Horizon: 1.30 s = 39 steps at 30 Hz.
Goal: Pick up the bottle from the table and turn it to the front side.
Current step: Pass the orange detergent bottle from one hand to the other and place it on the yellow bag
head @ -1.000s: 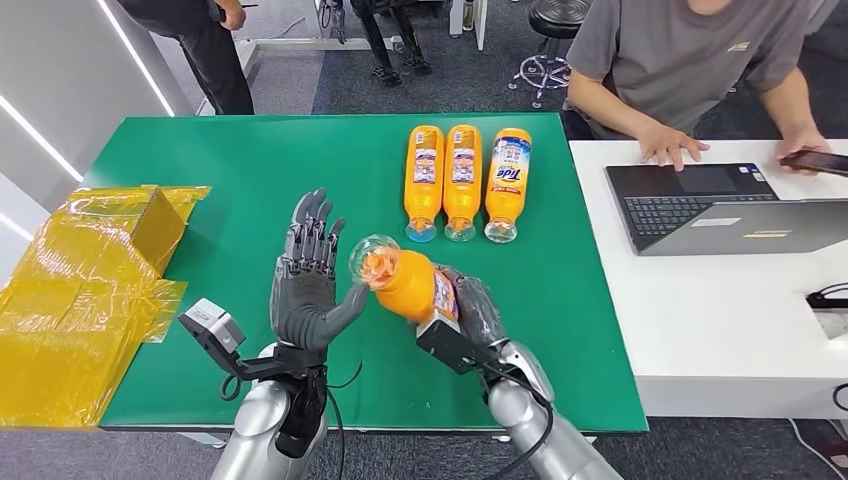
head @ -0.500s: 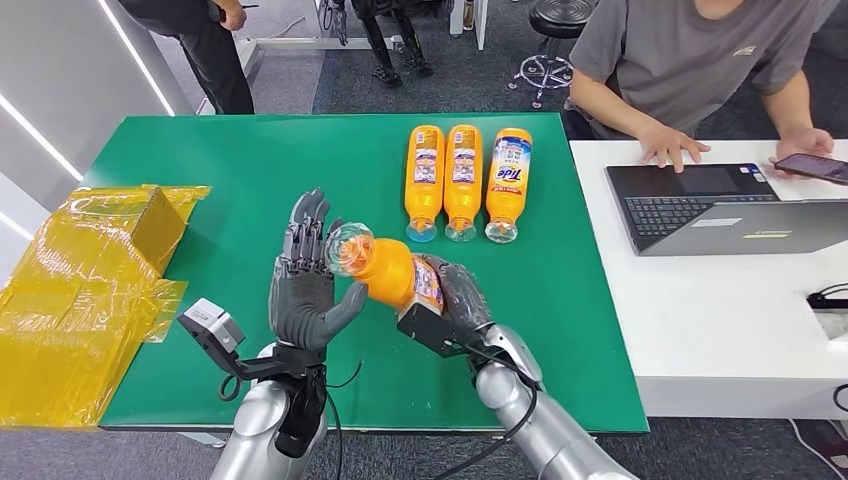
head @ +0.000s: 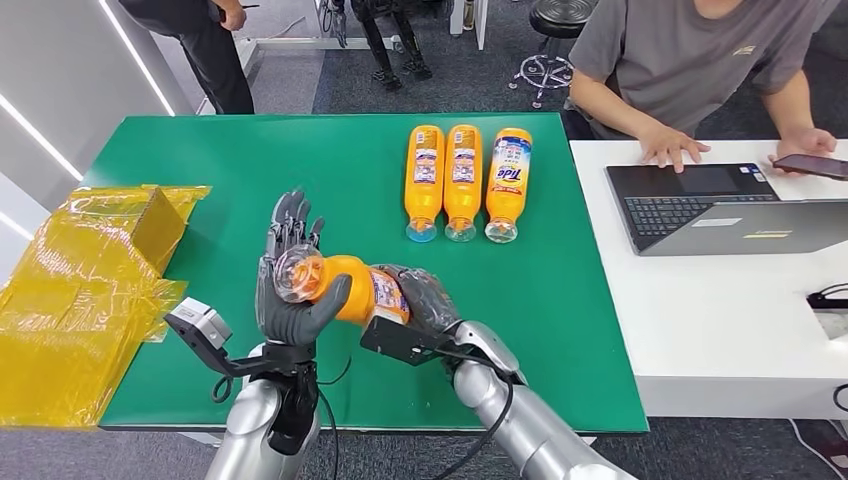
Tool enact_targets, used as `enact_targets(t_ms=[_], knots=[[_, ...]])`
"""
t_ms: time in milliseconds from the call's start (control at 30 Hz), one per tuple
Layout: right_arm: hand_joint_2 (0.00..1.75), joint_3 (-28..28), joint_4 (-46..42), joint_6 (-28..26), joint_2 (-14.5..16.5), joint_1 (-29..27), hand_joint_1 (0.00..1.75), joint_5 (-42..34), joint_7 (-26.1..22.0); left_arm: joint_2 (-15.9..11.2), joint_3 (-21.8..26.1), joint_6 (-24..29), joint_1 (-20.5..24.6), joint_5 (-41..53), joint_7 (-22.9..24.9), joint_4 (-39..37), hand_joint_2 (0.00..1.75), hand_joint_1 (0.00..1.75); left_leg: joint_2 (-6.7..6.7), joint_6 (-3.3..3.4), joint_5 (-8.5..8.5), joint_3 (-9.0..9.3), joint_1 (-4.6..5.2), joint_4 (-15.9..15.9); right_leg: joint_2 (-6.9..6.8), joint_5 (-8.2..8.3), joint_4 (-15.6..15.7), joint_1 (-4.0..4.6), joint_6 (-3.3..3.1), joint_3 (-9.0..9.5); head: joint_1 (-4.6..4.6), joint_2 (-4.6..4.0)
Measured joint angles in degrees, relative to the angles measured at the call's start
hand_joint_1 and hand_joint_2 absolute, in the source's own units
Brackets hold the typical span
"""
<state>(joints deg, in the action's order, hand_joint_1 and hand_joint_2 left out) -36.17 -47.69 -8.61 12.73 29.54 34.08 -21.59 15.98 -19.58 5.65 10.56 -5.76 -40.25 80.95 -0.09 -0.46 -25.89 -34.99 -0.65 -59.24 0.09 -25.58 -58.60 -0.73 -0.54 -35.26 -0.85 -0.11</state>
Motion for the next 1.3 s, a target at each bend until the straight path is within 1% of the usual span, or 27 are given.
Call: enact_targets(t_ms=[333, 367, 400, 467, 500, 533, 800, 1300], knots=[[1.75, -2.41, 0.68, 2.75, 1.09, 2.04, 1.75, 0.18, 0.02, 0.04, 1.66, 1.49, -0.48, -1.04, -0.13, 0.79, 1.75, 0.0, -0.01, 0.0, 0.0, -0.01, 0.01, 0.0, -0.01, 0.0, 0.01, -0.01, 0.0, 0.01, 0.0, 0.0], [1.75, -2.62, 0.82, 2.95, 1.14, 2.25, 1.75, 0.15, 0.03, 0.04, 1.75, 1.65, -0.54, -1.08, -0.16, 0.95, 1.75, 0.03, -0.01, 0.0, 0.0, -0.01, 0.01, 0.0, -0.01, 0.0, 0.01, -0.01, 0.0, 0.01, -0.01, 0.0], [1.75, -2.81, 0.99, 3.18, 1.18, 2.47, 1.75, 0.11, 0.04, 0.03, 1.86, 1.83, -0.61, -1.1, -0.18, 1.11, 1.75, 0.15, -0.01, 0.0, 0.0, -0.01, 0.01, 0.0, -0.01, 0.0, 0.0, -0.01, 0.0, 0.01, -0.01, 0.0], [1.75, -3.13, 1.44, 3.63, 1.28, 2.88, 1.75, -0.03, 0.02, 0.02, 2.11, 2.25, -0.86, -1.09, -0.19, 1.5, 1.75, 1.03, -0.01, 0.0, 0.0, -0.01, 0.01, 0.0, 0.0, 0.0, 0.0, 0.0, 0.0, 0.0, -0.01, 0.0], [1.75, -3.3, 1.68, 3.78, 1.34, 3.06, 1.75, -0.14, -0.01, 0.01, 2.24, 2.41, -1.02, -1.08, -0.19, 1.71, 1.75, 1.43, -0.01, 0.0, 0.0, -0.01, 0.0, 0.0, 0.0, 0.0, 0.01, 0.0, 0.0, 0.0, -0.01, 0.0], [1.75, -3.48, 1.91, 3.88, 1.4, 3.22, 1.75, -0.26, -0.04, 0.01, 2.36, 2.57, -1.17, -1.07, -0.19, 1.91, 1.75, 1.75, -0.01, 0.0, 0.0, -0.01, 0.0, 0.0, 0.0, 0.0, 0.01, 0.0, 0.0, 0.0, -0.01, 0.0], [1.75, -4.31, 3.69, 4.25, 1.84, 4.44, 1.75, -0.89, -0.37, -0.07, 3.04, 3.05, -2.12, -1.16, -0.19, 3.18, 1.75, 1.75, -0.01, 0.0, 0.0, -0.01, 0.01, 0.0, 0.0, 0.0, 0.01, 0.0, 0.0, 0.0, 0.0, 0.0], [1.75, -4.71, 4.99, 4.16, 2.04, 4.82, 1.75, -1.24, -0.92, -0.14, 3.61, 2.93, -2.74, -1.34, -0.19, 3.99, 1.75, 1.75, -0.01, 0.0, 0.0, -0.01, 0.0, 0.0, 0.0, 0.0, 0.01, 0.0, 0.0, 0.0, 0.0, 0.0]])
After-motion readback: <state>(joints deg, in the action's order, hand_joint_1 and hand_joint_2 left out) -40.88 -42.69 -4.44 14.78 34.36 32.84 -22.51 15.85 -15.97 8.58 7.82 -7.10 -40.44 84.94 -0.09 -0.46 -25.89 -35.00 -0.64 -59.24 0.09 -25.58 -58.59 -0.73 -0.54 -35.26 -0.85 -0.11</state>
